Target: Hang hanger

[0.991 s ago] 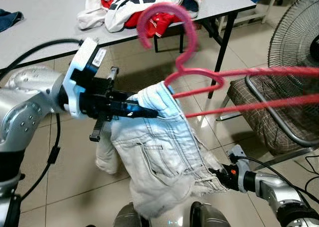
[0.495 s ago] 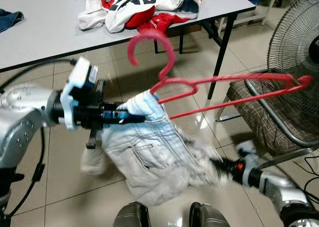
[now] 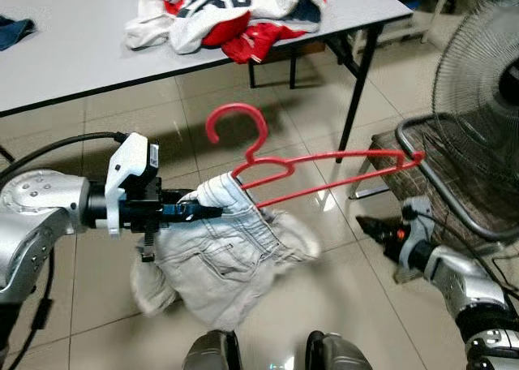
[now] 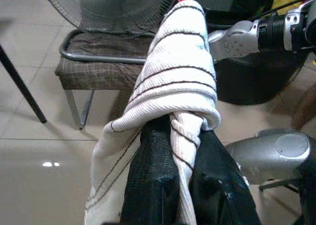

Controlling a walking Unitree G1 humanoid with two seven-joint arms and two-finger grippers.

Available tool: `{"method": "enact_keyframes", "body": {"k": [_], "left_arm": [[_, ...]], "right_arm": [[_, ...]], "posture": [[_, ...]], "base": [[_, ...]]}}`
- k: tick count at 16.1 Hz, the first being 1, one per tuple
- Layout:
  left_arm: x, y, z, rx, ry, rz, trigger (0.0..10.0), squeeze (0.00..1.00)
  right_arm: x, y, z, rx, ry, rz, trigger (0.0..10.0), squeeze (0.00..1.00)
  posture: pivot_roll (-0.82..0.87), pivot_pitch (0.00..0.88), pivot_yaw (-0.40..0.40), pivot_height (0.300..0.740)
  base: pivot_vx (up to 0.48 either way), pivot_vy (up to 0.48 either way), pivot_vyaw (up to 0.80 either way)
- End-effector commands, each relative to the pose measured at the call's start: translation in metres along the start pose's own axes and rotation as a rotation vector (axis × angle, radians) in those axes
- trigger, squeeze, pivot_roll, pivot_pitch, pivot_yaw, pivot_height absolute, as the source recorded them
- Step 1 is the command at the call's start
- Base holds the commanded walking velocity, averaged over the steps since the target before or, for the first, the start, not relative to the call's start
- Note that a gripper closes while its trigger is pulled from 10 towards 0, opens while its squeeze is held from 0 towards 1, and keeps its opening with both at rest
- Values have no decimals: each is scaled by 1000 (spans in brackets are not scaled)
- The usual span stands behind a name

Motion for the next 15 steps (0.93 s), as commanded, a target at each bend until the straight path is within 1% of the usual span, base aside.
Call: {"method": "enact_keyframes", "body": {"k": [1, 2, 3, 4, 5, 6, 7, 9, 11, 13, 15], "left_arm": [[-3, 15, 1, 29, 15, -75, 0, 0], [-3, 16, 0, 36, 9, -78, 0, 0], [-2, 18, -1, 48, -4, -80, 0, 0], [-1, 20, -2, 56, -12, -83, 0, 0], [-3, 22, -4, 67, -14, -89, 0, 0], [-3, 25, -5, 79, -21, -90, 0, 0], [-3, 33, -6, 109, -61, -95, 0, 0], [-3, 38, -6, 121, -87, -100, 0, 0], [-1, 47, -5, 132, -147, -111, 0, 0], [0, 52, -6, 144, -173, -126, 0, 0], [-1, 71, -10, 198, -234, -167, 0, 0]], "right_arm": [[2, -7, 0, -13, -34, 33, 0, 0], [3, -6, -2, -3, -61, 71, 10000, 0], [-1, -2, -4, 44, -43, 60, 10000, 0], [-7, 3, -5, 81, -14, 54, 10000, 1000], [-16, 6, -6, 97, 44, 96, 10000, 1000], [-23, 7, -7, 96, 79, 159, 10000, 1000], [-51, 5, -9, 73, 253, 298, 10000, 1000], [-62, 4, -10, 53, 330, 327, 10000, 1000], [-70, 9, -11, 34, 394, 367, 10000, 1000], [-72, 11, -10, 19, 426, 399, 10000, 1000], [-82, 11, -9, -48, 513, 517, 10000, 1000]], "posture": [[-24, 153, 45, 740], [-25, 153, 48, 740], [-25, 154, 49, 740], [-27, 155, 51, 740], [-28, 156, 52, 740], [-30, 158, 53, 740], [-28, 160, 54, 740], [-27, 158, 56, 740], [-22, 157, 57, 740], [-20, 158, 56, 740], [-13, 159, 51, 740]], "base": [[0, 0, 0], [0, 0, 0], [0, 0, 0], [0, 0, 0], [0, 0, 0], [0, 0, 0], [0, 0, 0], [0, 0, 0], [0, 0, 0], [0, 0, 0], [0, 0, 0]]}}
Point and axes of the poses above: a point about 5 cm out from each wrist's last joint towards the gripper, its own z axis pointing back from the gripper into the wrist, its own y axis along the axis of the wrist's last joint, x = y × z, the point moved 4 cm from there along -z, pointing out of the wrist towards the gripper, and after that the axes turned 15 degrees about -z, right-handed, at the moved point
